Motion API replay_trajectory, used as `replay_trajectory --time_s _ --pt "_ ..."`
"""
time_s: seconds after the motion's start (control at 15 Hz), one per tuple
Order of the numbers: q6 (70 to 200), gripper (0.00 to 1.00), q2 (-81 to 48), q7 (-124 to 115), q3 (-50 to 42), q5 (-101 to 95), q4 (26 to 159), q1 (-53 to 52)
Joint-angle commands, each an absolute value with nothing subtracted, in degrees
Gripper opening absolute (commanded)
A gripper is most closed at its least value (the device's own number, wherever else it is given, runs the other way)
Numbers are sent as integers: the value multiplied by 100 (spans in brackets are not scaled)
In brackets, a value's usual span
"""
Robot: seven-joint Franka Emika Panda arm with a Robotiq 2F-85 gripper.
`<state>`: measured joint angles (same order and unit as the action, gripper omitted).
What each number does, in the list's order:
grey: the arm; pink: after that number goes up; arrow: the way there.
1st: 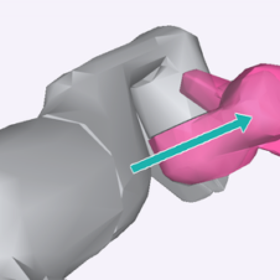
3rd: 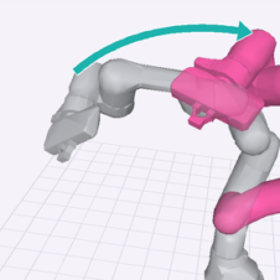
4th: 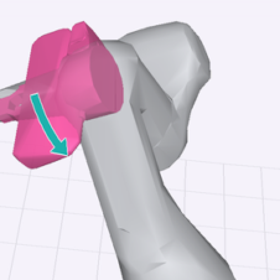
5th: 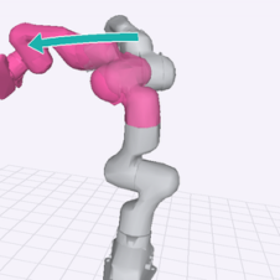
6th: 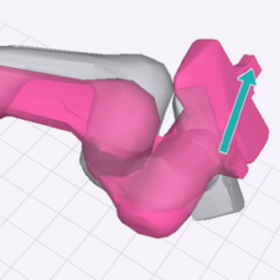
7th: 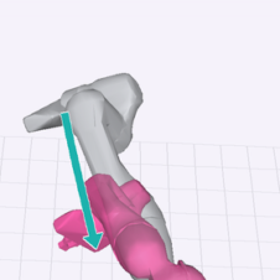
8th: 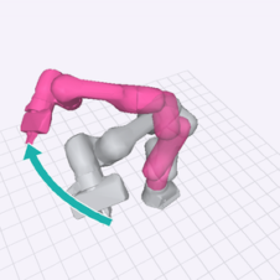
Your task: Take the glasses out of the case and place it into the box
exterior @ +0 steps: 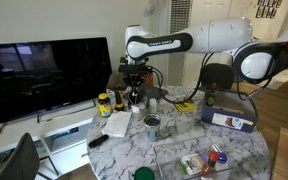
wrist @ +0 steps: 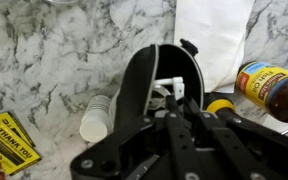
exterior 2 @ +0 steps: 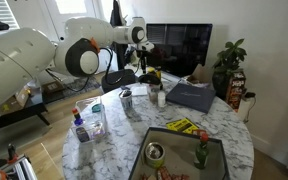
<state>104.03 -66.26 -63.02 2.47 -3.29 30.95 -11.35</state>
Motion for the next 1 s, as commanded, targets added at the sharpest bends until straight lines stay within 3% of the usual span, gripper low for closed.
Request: replay_trajectory --time_s 0.0,0.33,0.47,0.53,0.93 --pt "10336 3 -6638 -6389 216 -348 2920 -1165" --pt "10693 3 -6444 -6866 -53 -514 2725 -1121" --pt "10493 3 -6696 -7122 -329 -437 1902 -1128" --pt "10789 3 -6267 -7344 -445 -481 2485 -1111" --pt "10218 3 -5757 -8442 -733 -487 2370 -861"
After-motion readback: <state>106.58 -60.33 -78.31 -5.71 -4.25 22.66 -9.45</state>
